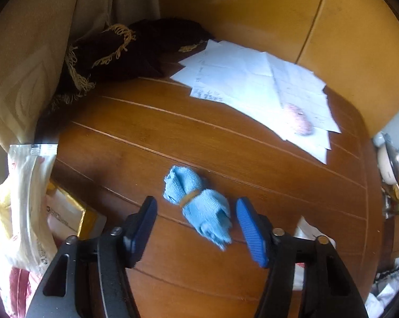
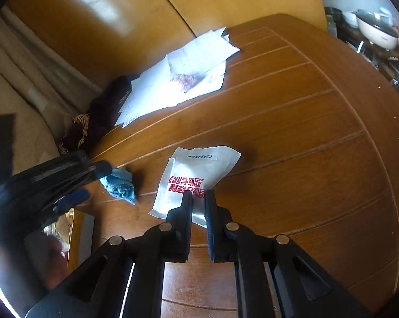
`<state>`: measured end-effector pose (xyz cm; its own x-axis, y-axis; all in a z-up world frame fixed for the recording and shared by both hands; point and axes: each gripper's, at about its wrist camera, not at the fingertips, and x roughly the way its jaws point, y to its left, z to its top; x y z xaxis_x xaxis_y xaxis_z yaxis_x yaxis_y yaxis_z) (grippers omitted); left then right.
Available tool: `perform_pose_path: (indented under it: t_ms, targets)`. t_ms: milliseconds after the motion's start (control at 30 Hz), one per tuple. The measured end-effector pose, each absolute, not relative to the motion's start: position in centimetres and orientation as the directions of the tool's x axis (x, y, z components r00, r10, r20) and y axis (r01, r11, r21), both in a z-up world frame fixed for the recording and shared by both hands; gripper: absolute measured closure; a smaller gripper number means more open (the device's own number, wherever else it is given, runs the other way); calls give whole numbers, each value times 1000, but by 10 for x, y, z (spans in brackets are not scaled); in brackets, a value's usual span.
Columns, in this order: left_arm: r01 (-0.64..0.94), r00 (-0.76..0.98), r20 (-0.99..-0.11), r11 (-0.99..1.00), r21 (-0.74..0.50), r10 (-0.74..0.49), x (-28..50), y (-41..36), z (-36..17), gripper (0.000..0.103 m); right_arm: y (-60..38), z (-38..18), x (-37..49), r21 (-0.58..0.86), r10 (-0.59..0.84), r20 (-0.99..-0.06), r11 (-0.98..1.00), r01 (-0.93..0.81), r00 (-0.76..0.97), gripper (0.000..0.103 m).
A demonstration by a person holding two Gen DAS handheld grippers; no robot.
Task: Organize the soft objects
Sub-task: 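Grasp the blue cloth bundle with left tool while right tool grasps the white packet, then carry the blue cloth and white packet over the tray and open both tools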
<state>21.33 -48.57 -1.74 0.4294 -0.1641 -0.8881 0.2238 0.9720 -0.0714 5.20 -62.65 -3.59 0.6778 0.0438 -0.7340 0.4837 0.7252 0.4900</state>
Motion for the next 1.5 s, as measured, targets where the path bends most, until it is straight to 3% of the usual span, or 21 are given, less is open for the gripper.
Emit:
perform_pose_path:
  t_ms: [33,67,200,333,367,967,1200,1500]
  targets:
    - [223,415,-895,972,-72,-161,218,-486,-22,50,-627,-36,52,489,42,-734,725,485,678,94]
    - [216,406,-901,974,-69,-154,220,-485,-26,66,-624,-35,53,478,35,-737,732,485,675,94]
    - [238,439,-887,971,-37,-142,215,-484,-29,76,-620,-32,52,461,18,-734,747,479,679,94]
    - [267,426,-883,960,-87,-199,199,-467,-24,85,-619,-34,53,458,16,-737,747,482,675,94]
    - [274,416,-883,955,-108,-219,192,-460,-21,93,-620,-35,53,457,13,-738,745,486,674,94]
    - [319,431,-760,870,-375,-486,50,-297,25,94,-600,-28,51,422,-11,-692,805,418,722,94]
    - [231,583,-670,884,-405,-460,33,-195,58,94,-552,-6,41,424,75,-658,859,286,750,94]
    - [90,643,-645,877,-472,-413,52,-121,48,94,-423,80,39,343,270,-600,937,-63,753,94]
